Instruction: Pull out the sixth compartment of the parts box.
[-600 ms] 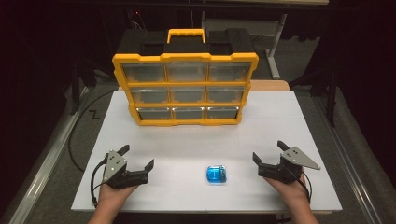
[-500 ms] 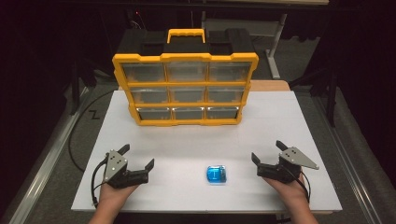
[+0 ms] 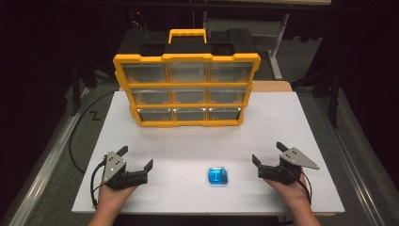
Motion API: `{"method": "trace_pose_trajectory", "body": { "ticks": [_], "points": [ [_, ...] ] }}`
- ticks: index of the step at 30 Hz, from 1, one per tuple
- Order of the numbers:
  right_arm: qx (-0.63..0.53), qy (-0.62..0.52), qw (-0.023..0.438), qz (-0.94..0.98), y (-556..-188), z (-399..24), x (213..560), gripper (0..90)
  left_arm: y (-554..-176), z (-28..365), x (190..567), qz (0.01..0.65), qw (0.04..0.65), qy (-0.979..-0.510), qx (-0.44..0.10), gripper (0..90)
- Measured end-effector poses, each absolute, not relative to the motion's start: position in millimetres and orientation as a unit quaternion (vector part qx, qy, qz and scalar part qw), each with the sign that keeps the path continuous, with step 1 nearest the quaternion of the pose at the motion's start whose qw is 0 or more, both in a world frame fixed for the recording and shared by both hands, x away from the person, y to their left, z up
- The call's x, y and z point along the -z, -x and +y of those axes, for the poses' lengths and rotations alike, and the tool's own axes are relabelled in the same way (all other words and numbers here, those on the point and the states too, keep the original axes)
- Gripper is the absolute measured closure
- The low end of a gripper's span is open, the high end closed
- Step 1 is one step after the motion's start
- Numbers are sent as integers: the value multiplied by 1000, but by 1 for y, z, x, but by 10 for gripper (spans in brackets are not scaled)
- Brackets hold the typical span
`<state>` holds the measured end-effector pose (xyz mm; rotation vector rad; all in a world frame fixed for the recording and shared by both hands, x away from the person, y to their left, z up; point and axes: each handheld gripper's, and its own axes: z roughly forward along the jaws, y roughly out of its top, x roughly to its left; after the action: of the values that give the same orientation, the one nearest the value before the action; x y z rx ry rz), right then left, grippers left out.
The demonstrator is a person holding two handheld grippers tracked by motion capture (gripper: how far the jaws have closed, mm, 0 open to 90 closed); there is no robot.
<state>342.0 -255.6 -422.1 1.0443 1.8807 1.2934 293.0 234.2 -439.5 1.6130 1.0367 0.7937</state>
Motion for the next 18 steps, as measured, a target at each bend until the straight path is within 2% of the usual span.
{"method": "trace_pose_trajectory", "body": {
  "ticks": [18],
  "points": [
    [-477, -407, 309, 715, -357, -246, 422, 9, -297, 234, 441, 427, 505, -677, -321, 8]
  ]
}}
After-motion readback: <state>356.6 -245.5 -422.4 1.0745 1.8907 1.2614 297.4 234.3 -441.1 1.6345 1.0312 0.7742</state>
